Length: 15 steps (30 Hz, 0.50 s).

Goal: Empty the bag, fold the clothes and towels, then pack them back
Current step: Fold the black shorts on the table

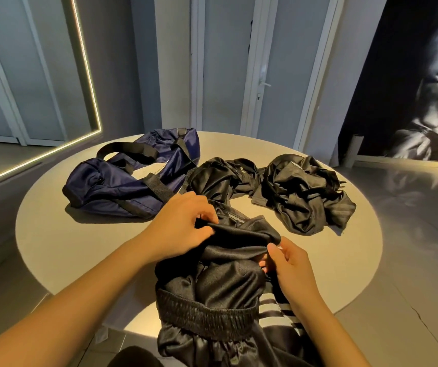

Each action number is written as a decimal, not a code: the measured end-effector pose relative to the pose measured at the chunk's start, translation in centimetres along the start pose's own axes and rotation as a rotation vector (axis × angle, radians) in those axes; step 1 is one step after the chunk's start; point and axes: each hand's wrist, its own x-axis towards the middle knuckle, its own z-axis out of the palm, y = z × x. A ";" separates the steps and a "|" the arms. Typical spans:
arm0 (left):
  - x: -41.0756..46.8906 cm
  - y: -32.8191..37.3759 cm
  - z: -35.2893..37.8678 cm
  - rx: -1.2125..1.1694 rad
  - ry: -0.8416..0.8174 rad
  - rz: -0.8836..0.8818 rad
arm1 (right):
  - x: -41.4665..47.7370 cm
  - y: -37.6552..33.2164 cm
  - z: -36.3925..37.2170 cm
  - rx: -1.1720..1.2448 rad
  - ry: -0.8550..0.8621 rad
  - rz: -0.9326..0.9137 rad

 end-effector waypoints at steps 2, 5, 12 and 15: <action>-1.1 0.4 -0.2 -0.120 -0.046 0.001 | -0.1 -0.1 0.0 -0.003 0.010 0.008; -2.3 0.7 -0.3 -0.242 -0.131 -0.133 | -0.1 -0.2 0.0 -0.040 0.011 0.021; -2.4 0.8 0.5 -0.009 -0.321 -0.289 | -0.1 -0.1 0.0 -0.102 0.011 0.026; -2.3 1.2 0.6 0.040 -0.325 -0.319 | -0.2 -0.2 0.0 -0.092 0.010 0.025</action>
